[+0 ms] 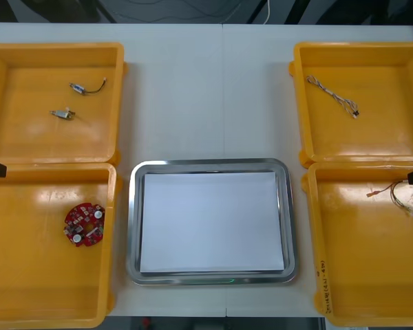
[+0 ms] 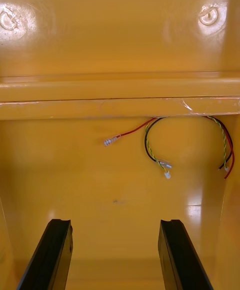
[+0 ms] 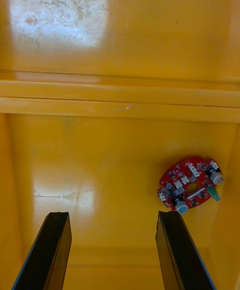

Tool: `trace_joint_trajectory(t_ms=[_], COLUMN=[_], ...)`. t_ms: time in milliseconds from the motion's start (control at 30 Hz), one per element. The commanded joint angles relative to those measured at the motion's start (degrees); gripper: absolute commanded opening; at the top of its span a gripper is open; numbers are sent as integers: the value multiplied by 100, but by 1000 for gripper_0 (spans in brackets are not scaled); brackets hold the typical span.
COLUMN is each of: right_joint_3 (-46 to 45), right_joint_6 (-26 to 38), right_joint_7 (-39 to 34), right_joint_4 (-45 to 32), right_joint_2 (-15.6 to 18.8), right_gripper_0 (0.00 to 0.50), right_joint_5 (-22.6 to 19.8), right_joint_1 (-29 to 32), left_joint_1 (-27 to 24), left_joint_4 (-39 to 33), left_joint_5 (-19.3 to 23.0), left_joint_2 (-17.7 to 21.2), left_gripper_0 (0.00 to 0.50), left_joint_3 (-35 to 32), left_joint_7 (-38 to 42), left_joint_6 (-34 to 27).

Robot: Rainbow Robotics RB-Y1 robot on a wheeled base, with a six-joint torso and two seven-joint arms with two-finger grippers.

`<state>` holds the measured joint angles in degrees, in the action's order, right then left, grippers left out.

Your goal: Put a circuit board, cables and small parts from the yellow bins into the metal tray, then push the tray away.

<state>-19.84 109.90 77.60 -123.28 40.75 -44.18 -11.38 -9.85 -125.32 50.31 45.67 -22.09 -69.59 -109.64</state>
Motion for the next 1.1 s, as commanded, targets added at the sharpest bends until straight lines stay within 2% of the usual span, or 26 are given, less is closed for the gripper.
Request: trace_joint_trajectory(t_ms=[33,1100], right_joint_3=[68,68], right_joint_6=[10,10], right_joint_7=[80,80], right_joint_4=[-161,-161], right_joint_2=[161,161], right_gripper_0=[500,500], right_joint_5=[6,6], right_joint_1=[66,66], left_joint_1=[88,88], left_joint_4=[-142,-142], left_joint_5=[-48,-48], left_joint_2=[-50,-50], left_gripper_0=[500,500], left_joint_3=[-173,-173], left_joint_7=[-705,-705], left_joint_6=[-36,-36])
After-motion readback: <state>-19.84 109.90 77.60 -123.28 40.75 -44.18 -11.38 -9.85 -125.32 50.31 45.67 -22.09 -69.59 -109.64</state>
